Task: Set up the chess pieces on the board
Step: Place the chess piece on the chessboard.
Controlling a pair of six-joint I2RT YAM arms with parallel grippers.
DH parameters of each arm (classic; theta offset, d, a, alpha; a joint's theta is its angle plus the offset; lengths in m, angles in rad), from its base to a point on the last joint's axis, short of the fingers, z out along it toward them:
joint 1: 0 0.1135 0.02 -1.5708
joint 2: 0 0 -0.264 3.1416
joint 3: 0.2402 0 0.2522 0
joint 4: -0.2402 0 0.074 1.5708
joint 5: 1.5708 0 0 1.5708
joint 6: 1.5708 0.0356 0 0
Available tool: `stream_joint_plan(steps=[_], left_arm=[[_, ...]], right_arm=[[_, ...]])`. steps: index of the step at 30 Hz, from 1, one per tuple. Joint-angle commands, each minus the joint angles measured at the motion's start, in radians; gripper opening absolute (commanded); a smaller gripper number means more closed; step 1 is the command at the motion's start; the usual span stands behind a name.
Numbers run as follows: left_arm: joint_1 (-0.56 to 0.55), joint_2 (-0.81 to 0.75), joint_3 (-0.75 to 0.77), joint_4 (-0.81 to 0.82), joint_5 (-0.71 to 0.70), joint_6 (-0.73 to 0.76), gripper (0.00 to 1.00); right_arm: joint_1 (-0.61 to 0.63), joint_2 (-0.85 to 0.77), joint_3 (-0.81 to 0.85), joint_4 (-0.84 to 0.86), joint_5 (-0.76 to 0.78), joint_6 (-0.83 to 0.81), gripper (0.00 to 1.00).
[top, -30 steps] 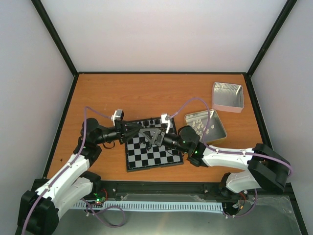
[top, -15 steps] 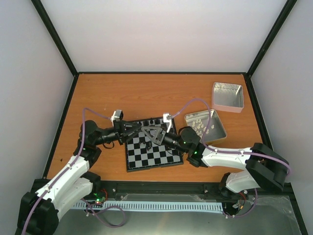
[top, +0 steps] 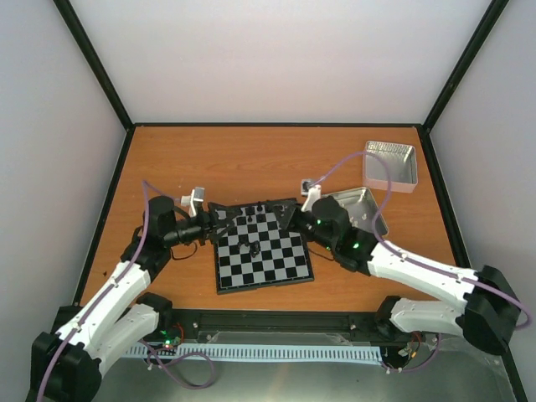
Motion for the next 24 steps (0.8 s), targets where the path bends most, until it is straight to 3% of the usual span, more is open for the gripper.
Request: stream_joint_plan(steps=[1, 5, 8, 10, 24], left_arm=[[0.008, 0.005, 0.151, -0.225, -0.164, 0.301, 0.71], [0.008, 0.000, 0.242, -0.334, -0.299, 0.466, 0.72], [0.008, -0.013, 0.272, -0.365, -0.381, 0.562, 0.73], [0.008, -0.022, 0.280, -0.376, -0.419, 0.610, 0.73], [0.008, -0.063, 0.268, -0.462, -0.512, 0.776, 0.74]], right_arm=[[-0.126, -0.065, 0.067, -0.534, 0.169, -0.066, 0.05], [-0.246, 0.012, 0.172, -0.733, 0.130, -0.190, 0.05], [-0.260, 0.188, 0.321, -0.869, 0.055, -0.332, 0.07], [-0.260, 0.315, 0.419, -0.966, 0.064, -0.377, 0.03], [-0.267, 0.690, 0.775, -1.167, 0.111, -0.511, 0.03]])
